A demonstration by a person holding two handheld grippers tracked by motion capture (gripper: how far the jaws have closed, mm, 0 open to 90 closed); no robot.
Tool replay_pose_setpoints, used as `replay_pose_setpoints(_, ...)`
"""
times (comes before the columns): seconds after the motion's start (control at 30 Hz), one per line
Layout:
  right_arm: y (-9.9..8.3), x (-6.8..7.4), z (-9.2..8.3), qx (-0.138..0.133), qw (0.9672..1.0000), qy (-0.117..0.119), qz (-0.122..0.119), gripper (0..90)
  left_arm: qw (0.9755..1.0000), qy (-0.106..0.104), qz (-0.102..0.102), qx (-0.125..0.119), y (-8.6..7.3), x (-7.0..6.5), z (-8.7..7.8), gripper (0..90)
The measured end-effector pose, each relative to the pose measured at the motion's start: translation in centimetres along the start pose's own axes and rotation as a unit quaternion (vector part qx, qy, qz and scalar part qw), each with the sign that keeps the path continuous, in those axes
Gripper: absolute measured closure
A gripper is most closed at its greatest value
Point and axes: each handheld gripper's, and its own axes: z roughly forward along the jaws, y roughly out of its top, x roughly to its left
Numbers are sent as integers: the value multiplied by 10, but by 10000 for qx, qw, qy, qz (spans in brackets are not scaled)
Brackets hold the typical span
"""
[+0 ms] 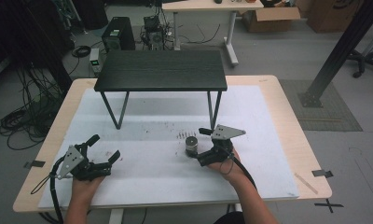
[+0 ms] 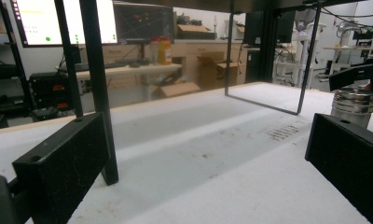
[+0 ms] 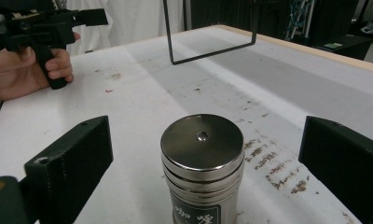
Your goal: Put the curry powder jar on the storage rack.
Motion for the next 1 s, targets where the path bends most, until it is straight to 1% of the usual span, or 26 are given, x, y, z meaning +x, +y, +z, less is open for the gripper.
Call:
replay_pose_setpoints(0.17, -1, -1, 2, 115, 9999, -15, 32, 61, 10000, 3, -11, -2, 0, 0, 0, 2)
replay_pose_setpoints(0.27, -2, -1, 5, 261, 9997, -16, 33, 106, 10000, 3, -12, -2, 0, 0, 0, 2)
replay_pose_setpoints(0.3, -2, -1, 5, 261, 9997, -16, 33, 106, 10000, 3, -12, -2, 0, 0, 0, 2)
replay_pose_setpoints(0.37, -2, -1, 5, 315, 9995, -19, 32, 135, 10000, 2, -13, -2, 0, 0, 0, 2)
replay_pose_setpoints(0.4, -2, -1, 5, 321, 9995, -20, 23, 164, 10000, 1, -9, -3, 0, 0, 0, 2)
replay_pose_setpoints(0.43, -2, -1, 5, 321, 9995, -20, 23, 164, 10000, 1, -9, -3, 0, 0, 0, 2)
replay_pose_setpoints(0.6, -1, 0, 6, 385, 9993, -8, -28, 240, 10000, 1, -7, -3, 0, 0, 0, 2)
replay_pose_setpoints(0.63, -1, 0, 6, 436, 9990, -34, -37, 255, 10000, 1, -8, -4, 0, 0, 0, 2)
replay_pose_setpoints(0.9, -1, 0, 7, 515, 9986, -68, -37, 319, 10000, 1, -11, -3, 0, 0, 0, 2)
replay_pose_setpoints(1.0, -1, 0, 8, 533, 9986, -41, -40, 337, 10000, 1, -11, -5, 0, 0, 0, 2)
